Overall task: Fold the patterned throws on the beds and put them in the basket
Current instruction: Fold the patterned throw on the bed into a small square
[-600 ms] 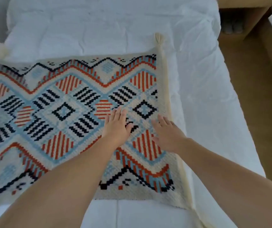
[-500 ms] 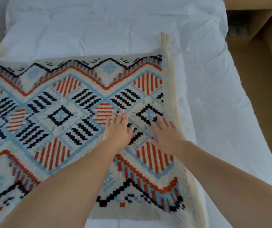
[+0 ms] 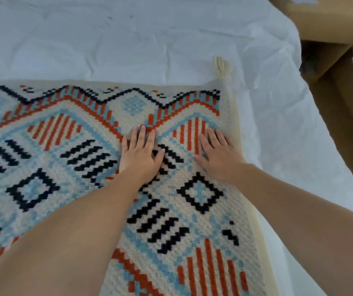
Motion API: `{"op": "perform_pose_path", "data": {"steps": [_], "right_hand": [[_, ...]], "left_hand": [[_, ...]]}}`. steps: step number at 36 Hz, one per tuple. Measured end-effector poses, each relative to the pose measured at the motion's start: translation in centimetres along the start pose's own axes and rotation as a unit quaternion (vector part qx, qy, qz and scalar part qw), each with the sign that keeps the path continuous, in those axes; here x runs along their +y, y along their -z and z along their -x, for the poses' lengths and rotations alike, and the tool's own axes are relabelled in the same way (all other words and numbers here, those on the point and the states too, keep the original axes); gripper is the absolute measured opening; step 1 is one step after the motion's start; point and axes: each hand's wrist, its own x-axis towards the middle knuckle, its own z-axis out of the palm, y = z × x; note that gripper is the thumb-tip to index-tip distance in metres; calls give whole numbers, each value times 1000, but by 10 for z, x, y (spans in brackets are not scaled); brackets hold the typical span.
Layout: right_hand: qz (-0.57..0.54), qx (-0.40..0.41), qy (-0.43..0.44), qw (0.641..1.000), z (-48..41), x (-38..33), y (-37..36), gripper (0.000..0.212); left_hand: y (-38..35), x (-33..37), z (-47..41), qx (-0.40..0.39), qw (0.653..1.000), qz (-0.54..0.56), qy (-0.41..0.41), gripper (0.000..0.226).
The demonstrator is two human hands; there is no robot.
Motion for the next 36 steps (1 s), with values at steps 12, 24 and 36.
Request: {"op": "perform_pose_path", "data": {"steps": [12,24,36], "right_hand": [[2,76,-53,996,-134,44,60,76],[97,83,-99,987,-123,42,89,15],[96,114,-100,984,-65,48,85,17]], "left_hand": [[-30,-10,-31,39,999,-7,-15,73],[-20,-15,-43,40,998,1,-50,73],[79,-71,-106,141,986,-90,25,82]]}}
